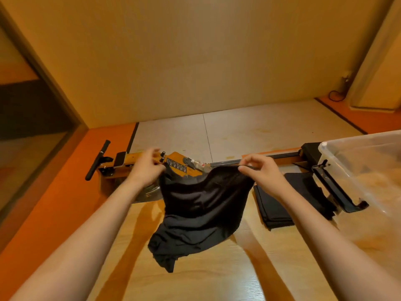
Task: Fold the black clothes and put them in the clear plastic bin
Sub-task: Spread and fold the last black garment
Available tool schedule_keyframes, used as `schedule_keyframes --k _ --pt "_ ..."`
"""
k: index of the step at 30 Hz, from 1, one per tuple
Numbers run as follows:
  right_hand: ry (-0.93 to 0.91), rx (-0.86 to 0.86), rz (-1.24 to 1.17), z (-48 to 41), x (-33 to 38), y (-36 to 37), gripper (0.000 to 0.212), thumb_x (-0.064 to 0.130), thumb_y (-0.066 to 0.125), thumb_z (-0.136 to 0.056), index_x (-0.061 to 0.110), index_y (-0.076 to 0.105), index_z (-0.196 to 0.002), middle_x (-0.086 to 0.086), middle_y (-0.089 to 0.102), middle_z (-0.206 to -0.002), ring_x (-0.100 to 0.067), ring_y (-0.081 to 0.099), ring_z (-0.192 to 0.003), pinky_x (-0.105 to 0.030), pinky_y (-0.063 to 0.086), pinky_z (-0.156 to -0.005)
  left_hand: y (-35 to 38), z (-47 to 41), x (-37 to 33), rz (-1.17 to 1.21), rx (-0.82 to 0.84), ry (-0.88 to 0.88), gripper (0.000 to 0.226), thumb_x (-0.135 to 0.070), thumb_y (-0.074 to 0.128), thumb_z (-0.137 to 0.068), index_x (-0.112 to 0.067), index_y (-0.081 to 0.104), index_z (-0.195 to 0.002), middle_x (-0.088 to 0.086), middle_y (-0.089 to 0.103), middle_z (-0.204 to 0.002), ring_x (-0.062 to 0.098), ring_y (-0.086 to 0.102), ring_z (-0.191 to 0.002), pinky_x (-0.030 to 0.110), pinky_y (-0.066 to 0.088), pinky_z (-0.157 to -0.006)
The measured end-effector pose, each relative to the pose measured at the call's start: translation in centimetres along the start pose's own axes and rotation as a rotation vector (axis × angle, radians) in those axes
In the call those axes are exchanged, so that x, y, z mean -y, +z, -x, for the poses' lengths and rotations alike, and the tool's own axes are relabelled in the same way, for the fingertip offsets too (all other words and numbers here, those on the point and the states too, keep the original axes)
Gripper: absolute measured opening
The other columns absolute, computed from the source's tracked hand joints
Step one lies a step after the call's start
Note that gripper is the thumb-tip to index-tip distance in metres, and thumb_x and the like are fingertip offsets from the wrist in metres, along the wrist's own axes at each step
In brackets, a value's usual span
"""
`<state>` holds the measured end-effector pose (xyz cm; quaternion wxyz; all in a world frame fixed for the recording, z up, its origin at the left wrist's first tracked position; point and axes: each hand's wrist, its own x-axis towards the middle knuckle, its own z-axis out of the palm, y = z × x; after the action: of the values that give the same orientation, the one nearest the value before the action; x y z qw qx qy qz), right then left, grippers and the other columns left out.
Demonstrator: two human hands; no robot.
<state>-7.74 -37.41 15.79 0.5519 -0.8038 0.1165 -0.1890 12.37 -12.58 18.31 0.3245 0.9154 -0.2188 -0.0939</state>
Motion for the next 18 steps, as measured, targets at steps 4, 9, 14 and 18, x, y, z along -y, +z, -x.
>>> schedule_keyframes --k 4,9,14,18 --pt "-0.024 0.204 -0.004 0.1 1.4 2.5 0.004 0.010 0.069 -0.086 0.014 0.071 -0.086 0.008 0.070 -0.088 -0.008 0.065 -0.093 -0.029 0.051 -0.089 5.3 3.8 -4.2 -0.002 0.540 0.361 0.085 -0.028 0.076 -0.081 -0.033 0.027 -0.150 -0.013 0.029 -0.153 0.005 0.025 -0.140 0.032 0.023 -0.114" --pt "-0.024 0.282 -0.024 0.2 2.3 2.0 0.007 0.012 0.071 -0.085 0.019 0.072 -0.085 0.006 0.068 -0.081 -0.010 0.065 -0.083 -0.028 0.051 -0.081 6.5 4.7 -5.9 0.297 0.648 0.358 0.018 -0.029 0.069 -0.088 -0.019 0.071 -0.103 0.008 0.068 -0.098 0.023 0.063 -0.091 0.037 0.047 -0.084" --pt "0.139 0.421 0.043 1.0 1.3 0.5 0.017 0.036 0.076 -0.078 0.027 0.071 -0.091 -0.005 0.067 -0.078 -0.021 0.064 -0.073 -0.037 0.049 -0.071 2.5 3.5 -4.6 0.409 0.551 0.245 0.021 -0.029 0.068 -0.086 -0.014 0.073 -0.099 0.007 0.072 -0.098 0.021 0.068 -0.098 0.037 0.050 -0.089" --pt "0.204 0.599 0.107 2.1 -0.1 1.7 0.007 0.024 0.074 -0.083 0.020 0.075 -0.089 -0.001 0.073 -0.088 -0.014 0.068 -0.084 -0.032 0.054 -0.080 -1.8 2.4 -3.5 0.492 0.466 0.230 0.023 -0.047 0.077 -0.070 -0.026 0.076 -0.080 -0.001 0.072 -0.083 0.015 0.069 -0.086 0.020 0.049 -0.073"
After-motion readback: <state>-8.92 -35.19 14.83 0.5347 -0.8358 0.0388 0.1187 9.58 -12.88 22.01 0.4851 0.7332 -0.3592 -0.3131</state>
